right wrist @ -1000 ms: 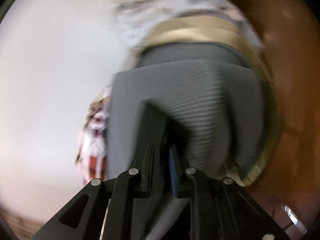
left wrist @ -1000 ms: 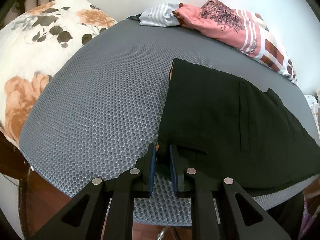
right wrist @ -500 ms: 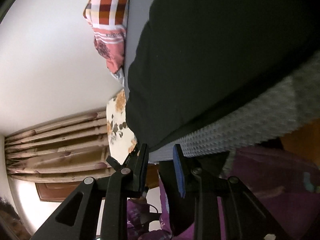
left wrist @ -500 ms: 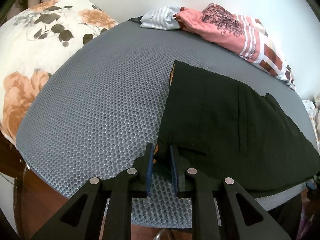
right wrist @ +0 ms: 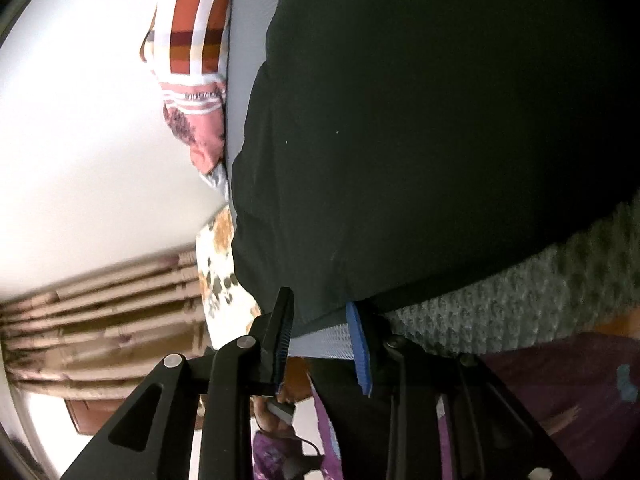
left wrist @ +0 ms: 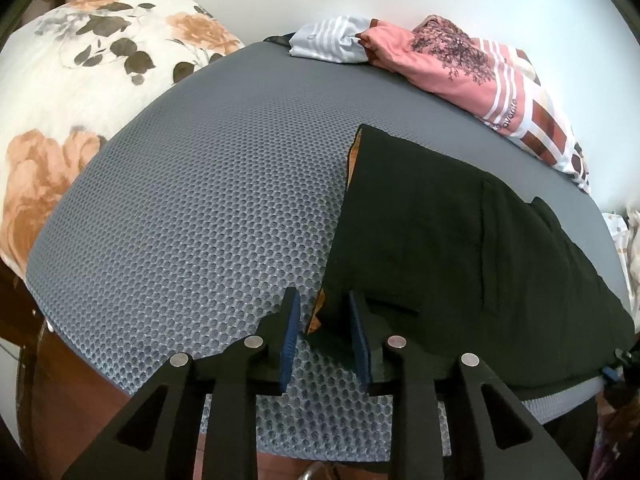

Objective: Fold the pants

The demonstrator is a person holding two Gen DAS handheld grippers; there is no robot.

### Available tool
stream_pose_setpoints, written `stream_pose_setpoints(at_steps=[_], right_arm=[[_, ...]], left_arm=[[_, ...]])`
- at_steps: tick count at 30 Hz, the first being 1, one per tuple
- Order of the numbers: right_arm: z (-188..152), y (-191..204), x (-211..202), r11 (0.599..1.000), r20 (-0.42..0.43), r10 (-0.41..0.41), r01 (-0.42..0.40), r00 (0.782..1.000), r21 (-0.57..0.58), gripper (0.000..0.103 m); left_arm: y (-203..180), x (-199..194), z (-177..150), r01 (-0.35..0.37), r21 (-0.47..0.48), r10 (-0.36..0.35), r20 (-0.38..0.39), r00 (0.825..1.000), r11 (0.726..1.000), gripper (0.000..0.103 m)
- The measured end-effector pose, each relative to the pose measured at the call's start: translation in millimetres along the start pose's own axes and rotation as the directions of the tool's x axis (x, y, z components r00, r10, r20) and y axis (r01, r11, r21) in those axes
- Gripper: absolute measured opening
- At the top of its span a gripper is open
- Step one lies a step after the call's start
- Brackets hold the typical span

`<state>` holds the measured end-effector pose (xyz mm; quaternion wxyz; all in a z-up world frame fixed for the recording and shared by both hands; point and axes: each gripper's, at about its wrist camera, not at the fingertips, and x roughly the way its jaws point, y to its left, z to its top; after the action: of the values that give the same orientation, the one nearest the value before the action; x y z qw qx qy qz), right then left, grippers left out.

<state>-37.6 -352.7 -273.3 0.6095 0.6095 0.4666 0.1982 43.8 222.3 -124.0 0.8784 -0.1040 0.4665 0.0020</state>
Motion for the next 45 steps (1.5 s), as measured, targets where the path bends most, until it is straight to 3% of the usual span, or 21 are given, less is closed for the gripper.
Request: stream_pose_setpoints(at_steps=[4,11,13,15,16,19,22,23,25,26,27,29,30,31,32,33,34,39,42,44,45], right_arm=[[0,3,5,0.997,0.016,-0.073,0.073,0.997,-0.029,0.006],[-6,23,1,0.992,0.021,-0.061,0.063,0.998,-0.113,0.004],[-9,23,2,0.985,0.005,-0.100,0.099,0.995,-0.139,0.004],[-6,9,10,0.986,-0.023,-0.135,0.132,0.991,-0.104,0.004],[-3,4,11,0.990,-0.041,-0.115,0.111,0.993,-0.083,0.002],[4,17,9,0.984,-0.098,-0.154,0.144,0.983,-0.102,0.013],[-8,50,15,0.937,-0.236,-0.277,0.208,0.932,-0.279,0.044],[-16,67,15,0.901,-0.237,-0.326,0.224,0.915,-0.372,0.044],[-31,123,15,0.741,-0.141,-0.390,0.219,0.910,-0.634,0.044],[-39,162,17,0.582,-0.027,-0.383,0.219,0.923,-0.783,0.044],[-43,186,21,0.450,0.075,-0.370,0.249,0.926,-0.858,0.044],[-45,222,46,0.149,0.263,-0.341,0.328,0.903,-0.933,0.044],[-40,231,66,0.046,0.318,-0.353,0.356,0.880,-0.933,0.044],[-26,238,91,-0.004,0.336,-0.381,0.362,0.861,-0.932,0.044],[-11,243,113,0.009,0.294,-0.407,0.325,0.865,-0.946,0.044],[4,246,136,0.054,0.222,-0.432,0.271,0.874,-0.961,0.043],[23,248,162,0.091,0.178,-0.466,0.247,0.867,-0.965,0.038],[77,249,230,0.152,0.094,-0.539,0.206,0.837,-0.967,0.038],[88,245,257,0.194,0.029,-0.564,0.166,0.826,-0.967,0.036],[84,240,267,0.218,-0.033,-0.577,0.115,0.816,-0.969,0.015],[80,238,271,0.197,-0.032,-0.588,0.105,0.808,-0.975,0.014]], left_arm=[[0,0,0,-0.009,0.007,0.009,0.003,1.000,1.000,0.032],[6,1,0,-0.007,-0.008,0.007,0.000,1.000,1.000,0.043],[8,1,0,-0.014,-0.007,0.014,0.001,1.000,1.000,0.046],[9,1,0,-0.015,-0.009,0.015,0.003,1.000,1.000,0.046],[9,1,-1,-0.016,-0.010,0.016,0.006,1.000,1.000,0.048],[10,1,-1,-0.022,-0.009,0.022,0.011,1.000,1.000,0.051],[12,1,-1,-0.036,-0.015,0.037,0.015,0.999,0.999,0.057],[12,1,-1,-0.039,-0.017,0.039,0.016,0.999,0.999,0.058],[13,1,-2,-0.037,-0.030,0.037,0.023,0.999,0.999,0.058],[14,1,-3,-0.038,-0.038,0.039,0.028,0.999,0.999,0.060],[14,1,-4,-0.041,-0.047,0.043,0.034,0.999,0.998,0.060],[15,1,-6,-0.039,-0.060,0.042,0.040,0.998,0.997,0.060],[15,1,-6,-0.040,-0.063,0.042,0.041,0.998,0.997,0.060],[15,1,-6,-0.042,-0.060,0.045,0.042,0.998,0.997,0.060],[14,0,-6,-0.047,-0.052,0.049,0.044,0.998,0.998,0.060],[13,0,-6,-0.050,-0.047,0.052,0.046,0.998,0.998,0.060],[13,0,-6,-0.052,-0.044,0.054,0.049,0.997,0.998,0.060],[18,0,-10,-0.025,-0.073,0.030,0.063,0.998,0.997,0.060],[21,0,-12,-0.012,-0.087,0.018,0.069,0.997,0.996,0.062],[22,0,-14,-0.011,-0.089,0.018,0.077,0.997,0.996,0.064],[22,0,-14,-0.010,-0.092,0.018,0.080,0.997,0.996,0.064]])
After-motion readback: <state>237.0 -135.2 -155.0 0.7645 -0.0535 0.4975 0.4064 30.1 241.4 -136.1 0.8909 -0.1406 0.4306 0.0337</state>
